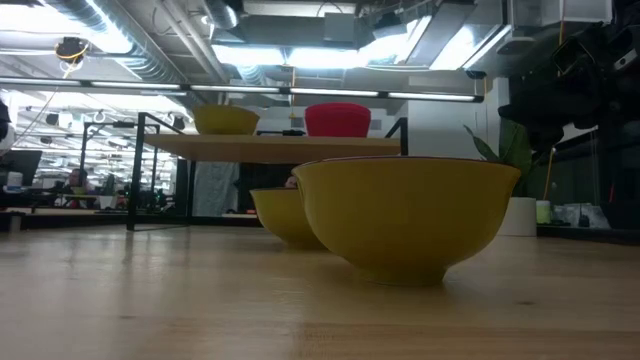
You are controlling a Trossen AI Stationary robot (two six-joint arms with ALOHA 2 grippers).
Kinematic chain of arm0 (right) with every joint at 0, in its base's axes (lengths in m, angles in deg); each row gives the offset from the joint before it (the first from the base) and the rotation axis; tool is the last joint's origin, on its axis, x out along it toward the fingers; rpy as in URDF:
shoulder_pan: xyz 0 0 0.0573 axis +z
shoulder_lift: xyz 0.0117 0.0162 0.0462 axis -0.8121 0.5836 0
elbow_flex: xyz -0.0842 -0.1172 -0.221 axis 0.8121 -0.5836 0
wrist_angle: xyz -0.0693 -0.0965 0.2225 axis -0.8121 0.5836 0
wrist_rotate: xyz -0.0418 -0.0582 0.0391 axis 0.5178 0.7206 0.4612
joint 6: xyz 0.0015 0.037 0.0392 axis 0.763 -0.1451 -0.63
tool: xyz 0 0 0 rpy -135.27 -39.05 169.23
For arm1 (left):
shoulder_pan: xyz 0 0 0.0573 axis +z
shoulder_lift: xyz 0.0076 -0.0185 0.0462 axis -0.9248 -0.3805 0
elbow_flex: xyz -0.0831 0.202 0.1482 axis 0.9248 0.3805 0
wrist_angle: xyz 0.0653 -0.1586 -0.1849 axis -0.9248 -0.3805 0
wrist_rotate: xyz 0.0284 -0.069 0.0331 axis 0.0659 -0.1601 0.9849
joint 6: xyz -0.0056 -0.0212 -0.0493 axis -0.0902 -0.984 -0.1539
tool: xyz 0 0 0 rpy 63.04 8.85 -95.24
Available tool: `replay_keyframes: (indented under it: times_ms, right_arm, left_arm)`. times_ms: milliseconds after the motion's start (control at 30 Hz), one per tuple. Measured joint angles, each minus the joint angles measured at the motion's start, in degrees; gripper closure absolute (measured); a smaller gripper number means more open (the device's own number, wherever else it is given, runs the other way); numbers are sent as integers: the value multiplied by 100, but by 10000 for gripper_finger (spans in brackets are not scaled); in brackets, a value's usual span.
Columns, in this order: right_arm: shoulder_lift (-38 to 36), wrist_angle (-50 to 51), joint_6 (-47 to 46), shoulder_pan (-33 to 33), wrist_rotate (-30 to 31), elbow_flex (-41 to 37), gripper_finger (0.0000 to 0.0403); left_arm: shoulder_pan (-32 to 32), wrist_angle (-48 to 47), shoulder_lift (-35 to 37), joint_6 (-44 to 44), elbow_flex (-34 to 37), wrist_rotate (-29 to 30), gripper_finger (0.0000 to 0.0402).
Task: Pick & Place Mini bowls
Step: Stack the top white patterned bowl on the white patterned bowl on the shelf
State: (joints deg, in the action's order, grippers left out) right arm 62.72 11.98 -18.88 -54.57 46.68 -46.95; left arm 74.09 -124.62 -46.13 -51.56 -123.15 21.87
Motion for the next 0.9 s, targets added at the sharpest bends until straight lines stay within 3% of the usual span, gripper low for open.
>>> replay_keyframes:
  times_ms: [900]
  right_arm:
    - [0,-1,1,0,-2,0,263]
  left_arm:
    - [-2839,428,-31,913,0,179,245]
